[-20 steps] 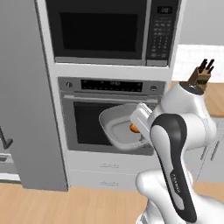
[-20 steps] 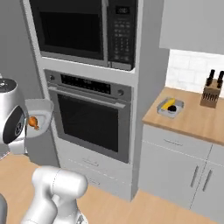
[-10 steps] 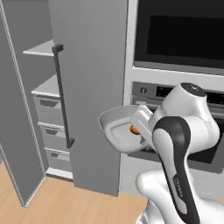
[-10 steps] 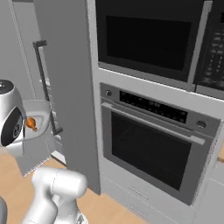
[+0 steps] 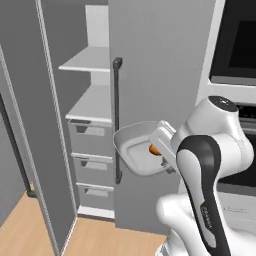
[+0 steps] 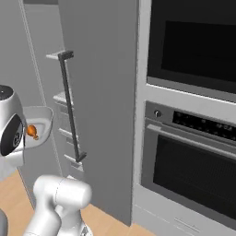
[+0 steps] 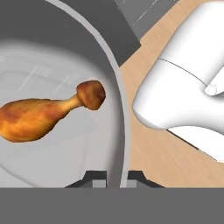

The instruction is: Take the meat container that has the chicken drumstick and place it on the second highest rack of the freezer. Then take the vegetable container that has the avocado and corn and place it on the highest rack of the freezer.

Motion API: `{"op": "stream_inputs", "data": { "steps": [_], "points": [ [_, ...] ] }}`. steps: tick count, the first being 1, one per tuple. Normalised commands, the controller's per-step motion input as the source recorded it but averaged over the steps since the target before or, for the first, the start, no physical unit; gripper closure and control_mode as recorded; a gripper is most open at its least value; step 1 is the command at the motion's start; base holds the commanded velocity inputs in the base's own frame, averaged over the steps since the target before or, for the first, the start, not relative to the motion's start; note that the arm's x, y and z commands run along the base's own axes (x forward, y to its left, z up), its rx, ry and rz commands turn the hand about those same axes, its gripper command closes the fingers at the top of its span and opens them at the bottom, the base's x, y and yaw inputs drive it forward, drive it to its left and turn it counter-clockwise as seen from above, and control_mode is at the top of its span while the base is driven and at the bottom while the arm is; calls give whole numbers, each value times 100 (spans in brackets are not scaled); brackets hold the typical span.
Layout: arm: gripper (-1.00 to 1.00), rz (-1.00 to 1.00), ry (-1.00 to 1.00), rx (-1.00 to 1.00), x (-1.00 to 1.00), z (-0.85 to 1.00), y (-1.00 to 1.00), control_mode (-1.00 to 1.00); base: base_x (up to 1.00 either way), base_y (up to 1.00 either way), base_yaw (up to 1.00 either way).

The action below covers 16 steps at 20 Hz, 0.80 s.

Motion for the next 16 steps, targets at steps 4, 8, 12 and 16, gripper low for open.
{"op": "stream_inputs", "data": {
  "steps": [4, 8, 12, 16],
  "points": [
    [100, 0, 0, 0, 0, 0, 0, 100, 40, 67, -31],
    [100, 0, 0, 0, 0, 0, 0, 100, 40, 39, -34],
    [100, 0, 0, 0, 0, 0, 0, 100, 34, 1, -24],
    [100, 0, 0, 0, 0, 0, 0, 100, 50, 24, -18]
  ]
}}
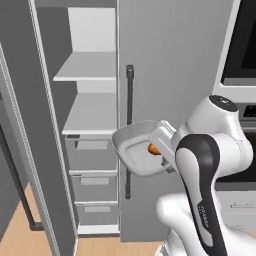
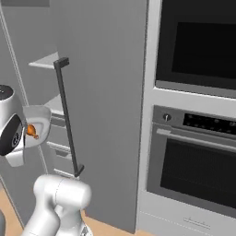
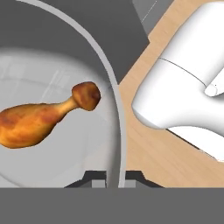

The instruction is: Take the meat container that has the chicken drumstick and place it on the second highest rack of the freezer. Then take the vegetable container that has the avocado and corn and place it on the highest rack of the freezer.

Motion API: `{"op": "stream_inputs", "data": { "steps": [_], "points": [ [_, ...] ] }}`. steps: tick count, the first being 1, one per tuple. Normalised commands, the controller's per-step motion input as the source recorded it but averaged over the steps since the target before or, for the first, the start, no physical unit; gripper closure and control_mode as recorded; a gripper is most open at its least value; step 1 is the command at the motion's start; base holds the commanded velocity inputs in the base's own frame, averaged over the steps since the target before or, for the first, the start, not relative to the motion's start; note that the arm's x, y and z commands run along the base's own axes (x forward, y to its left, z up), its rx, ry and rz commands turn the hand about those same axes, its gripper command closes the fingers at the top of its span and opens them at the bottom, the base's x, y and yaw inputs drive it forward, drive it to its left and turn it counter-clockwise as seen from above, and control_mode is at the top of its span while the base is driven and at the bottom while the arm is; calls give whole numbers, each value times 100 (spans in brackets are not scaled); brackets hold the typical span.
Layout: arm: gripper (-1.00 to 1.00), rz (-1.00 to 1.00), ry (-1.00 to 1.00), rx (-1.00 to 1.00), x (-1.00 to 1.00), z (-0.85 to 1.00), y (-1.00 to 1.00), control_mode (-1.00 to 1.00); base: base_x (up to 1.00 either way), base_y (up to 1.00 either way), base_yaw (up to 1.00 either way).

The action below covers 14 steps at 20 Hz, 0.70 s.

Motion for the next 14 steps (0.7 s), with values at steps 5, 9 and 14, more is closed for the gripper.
{"op": "stream_inputs", "data": {
  "steps": [5, 9, 14],
  "points": [
    [100, 0, 0, 0, 0, 0, 0, 100, 71, 30, -17],
    [100, 0, 0, 0, 0, 0, 0, 100, 42, 50, -15],
    [100, 0, 0, 0, 0, 0, 0, 100, 8, 46, -14]
  ]
}}
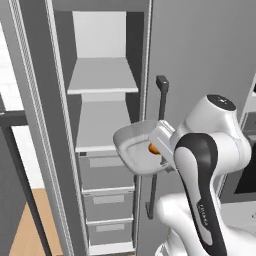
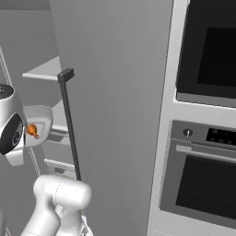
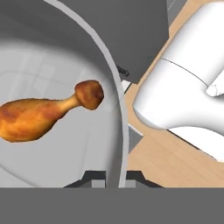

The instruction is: Take the meat container that has the chicken drumstick and place it on the second highest rack of the freezer. Then take the vegetable container that has the avocado and corn and place it on the highest rack of the freezer.

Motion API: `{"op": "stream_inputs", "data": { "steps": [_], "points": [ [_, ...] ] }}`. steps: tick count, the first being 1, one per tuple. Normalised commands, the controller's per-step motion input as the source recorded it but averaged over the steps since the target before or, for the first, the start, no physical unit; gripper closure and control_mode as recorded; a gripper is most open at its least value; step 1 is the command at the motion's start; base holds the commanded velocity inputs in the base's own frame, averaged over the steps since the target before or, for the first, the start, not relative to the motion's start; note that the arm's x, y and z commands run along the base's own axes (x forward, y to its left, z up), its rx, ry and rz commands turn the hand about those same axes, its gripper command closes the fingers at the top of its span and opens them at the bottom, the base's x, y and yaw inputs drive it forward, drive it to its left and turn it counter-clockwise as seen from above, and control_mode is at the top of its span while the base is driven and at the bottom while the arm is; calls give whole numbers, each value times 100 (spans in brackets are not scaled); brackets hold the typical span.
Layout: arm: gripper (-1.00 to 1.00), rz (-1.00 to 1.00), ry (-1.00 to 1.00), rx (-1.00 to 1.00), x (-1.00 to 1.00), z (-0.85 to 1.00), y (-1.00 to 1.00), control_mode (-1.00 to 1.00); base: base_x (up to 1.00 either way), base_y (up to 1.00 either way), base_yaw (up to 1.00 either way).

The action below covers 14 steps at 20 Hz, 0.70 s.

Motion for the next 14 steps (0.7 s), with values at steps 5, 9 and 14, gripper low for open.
{"op": "stream_inputs", "data": {
  "steps": [5, 9, 14],
  "points": [
    [100, 0, 0, 0, 0, 0, 0, 100, 47, 21, -17],
    [100, 0, 0, 0, 0, 0, 0, 100, 18, 46, -9],
    [100, 0, 0, 0, 0, 0, 0, 100, 14, 30, -4]
  ]
}}
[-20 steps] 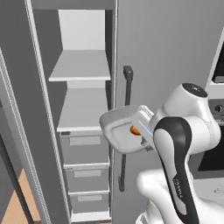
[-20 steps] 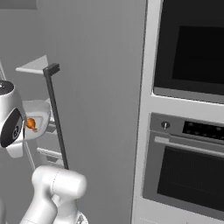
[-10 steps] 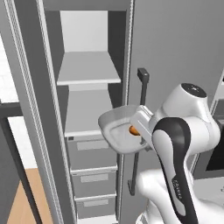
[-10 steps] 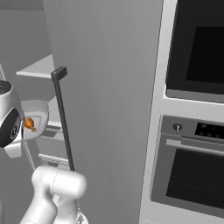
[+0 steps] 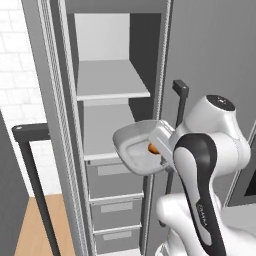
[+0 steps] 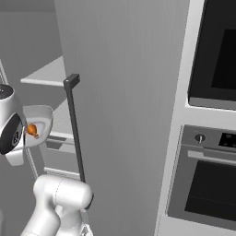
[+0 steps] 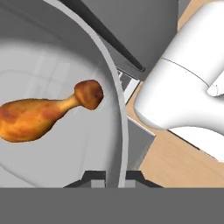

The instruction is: Take the meat container that has the chicken drumstick and place it on the second highest rack of the freezer. Then take the vegetable container that has the avocado and corn and place it on the highest rack of the freezer.

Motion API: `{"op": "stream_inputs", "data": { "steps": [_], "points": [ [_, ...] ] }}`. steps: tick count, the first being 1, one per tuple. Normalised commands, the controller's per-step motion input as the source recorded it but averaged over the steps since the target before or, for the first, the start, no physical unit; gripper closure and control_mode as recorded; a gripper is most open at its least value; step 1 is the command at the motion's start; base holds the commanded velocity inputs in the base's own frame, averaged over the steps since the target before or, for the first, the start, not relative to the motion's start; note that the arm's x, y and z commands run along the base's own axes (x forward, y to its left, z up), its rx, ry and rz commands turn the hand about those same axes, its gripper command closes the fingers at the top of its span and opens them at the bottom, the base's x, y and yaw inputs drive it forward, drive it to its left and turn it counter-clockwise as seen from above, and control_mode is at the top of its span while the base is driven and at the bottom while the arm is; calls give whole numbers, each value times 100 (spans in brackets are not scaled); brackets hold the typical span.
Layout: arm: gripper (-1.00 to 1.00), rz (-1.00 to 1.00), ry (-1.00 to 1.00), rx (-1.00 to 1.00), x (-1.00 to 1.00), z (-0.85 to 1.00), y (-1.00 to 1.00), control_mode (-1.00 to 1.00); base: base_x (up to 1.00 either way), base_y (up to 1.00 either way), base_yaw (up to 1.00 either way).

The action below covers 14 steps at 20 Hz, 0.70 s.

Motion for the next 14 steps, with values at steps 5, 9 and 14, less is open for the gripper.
{"op": "stream_inputs", "data": {
  "steps": [5, 9, 14],
  "points": [
    [100, -9, -3, 0, 29, -27, 0, -100, 0, 0, 0],
    [100, -26, -2, 0, 50, -60, 12, -100, 0, 0, 0],
    [100, -23, -10, 0, 42, -13, 29, -100, 0, 0, 0]
  ]
}}
